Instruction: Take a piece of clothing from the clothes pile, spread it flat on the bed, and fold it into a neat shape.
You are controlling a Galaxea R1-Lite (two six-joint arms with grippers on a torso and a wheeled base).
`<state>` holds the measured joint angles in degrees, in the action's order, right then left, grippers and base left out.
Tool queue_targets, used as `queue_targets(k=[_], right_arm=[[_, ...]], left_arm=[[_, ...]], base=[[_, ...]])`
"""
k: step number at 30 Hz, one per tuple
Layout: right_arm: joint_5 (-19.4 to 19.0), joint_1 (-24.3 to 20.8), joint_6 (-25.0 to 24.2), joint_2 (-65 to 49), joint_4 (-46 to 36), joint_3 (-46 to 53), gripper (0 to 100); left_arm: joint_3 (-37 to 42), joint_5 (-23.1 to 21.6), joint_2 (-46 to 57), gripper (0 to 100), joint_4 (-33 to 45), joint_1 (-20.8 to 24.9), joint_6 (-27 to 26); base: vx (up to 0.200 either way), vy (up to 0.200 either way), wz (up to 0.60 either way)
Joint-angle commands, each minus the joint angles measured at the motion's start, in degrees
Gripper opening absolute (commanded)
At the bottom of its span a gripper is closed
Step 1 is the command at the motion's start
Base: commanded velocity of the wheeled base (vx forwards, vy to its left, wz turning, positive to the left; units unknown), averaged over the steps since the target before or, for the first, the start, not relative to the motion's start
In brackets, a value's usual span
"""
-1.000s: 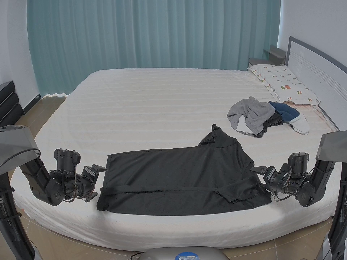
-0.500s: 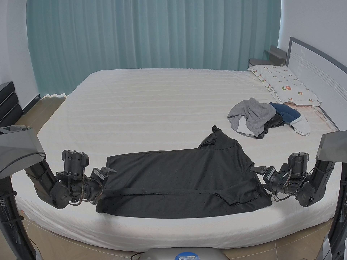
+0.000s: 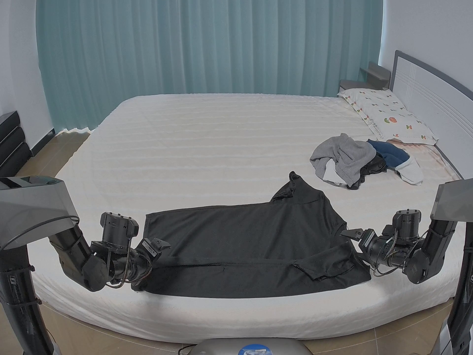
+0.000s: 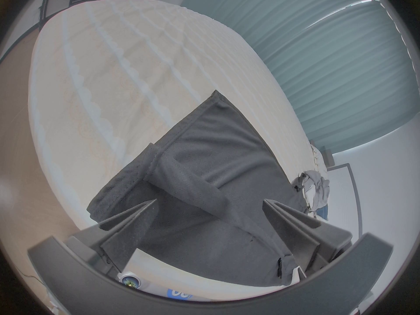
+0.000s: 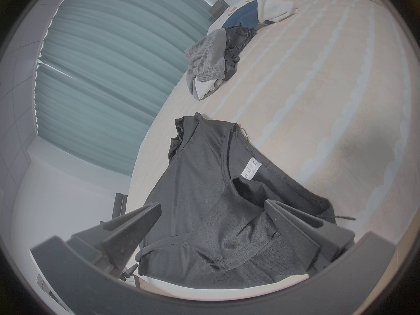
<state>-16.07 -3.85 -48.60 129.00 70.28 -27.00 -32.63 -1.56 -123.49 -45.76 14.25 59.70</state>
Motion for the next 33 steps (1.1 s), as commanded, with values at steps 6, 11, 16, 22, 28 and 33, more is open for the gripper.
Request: queue_targets(k=[6,11,16,22,28,33], right_arm=[[0.1,0.0,0.1,-0.1,0.0,0.1,100],[0.1,0.0,0.1,-0.1,0.0,0.1,100],[0.1,0.0,0.1,0.1,0.0,0.1,100],[0.2,-0.4,0.2,0.4,0.0,0.1,100],[0.2,-0.4,0.2,0.5,0.0,0.2,100],[0.2,-0.4,0.2,0.6,0.0,0.2,100]], left_arm=[[-0.7,2.2,-2.2,100,0.1,0.8,-1.3],[-2.6,6.7,-5.1,100,-0.3,1.0,-4.3],[-4.9,7.3,-6.1,100,-0.6,0.4,-4.1],[-6.5,7.2,-5.7,100,-1.7,-2.6,0.2],[-8.8,6.7,-5.3,100,-2.0,-4.5,5.3],[-9.5,6.6,-6.0,100,-5.5,-5.5,8.2]], base=[[0.0,0.0,0.0],[0.0,0.0,0.0],[0.0,0.0,0.0],[0.0,0.0,0.0],[0.0,0.0,0.0],[0.0,0.0,0.0]])
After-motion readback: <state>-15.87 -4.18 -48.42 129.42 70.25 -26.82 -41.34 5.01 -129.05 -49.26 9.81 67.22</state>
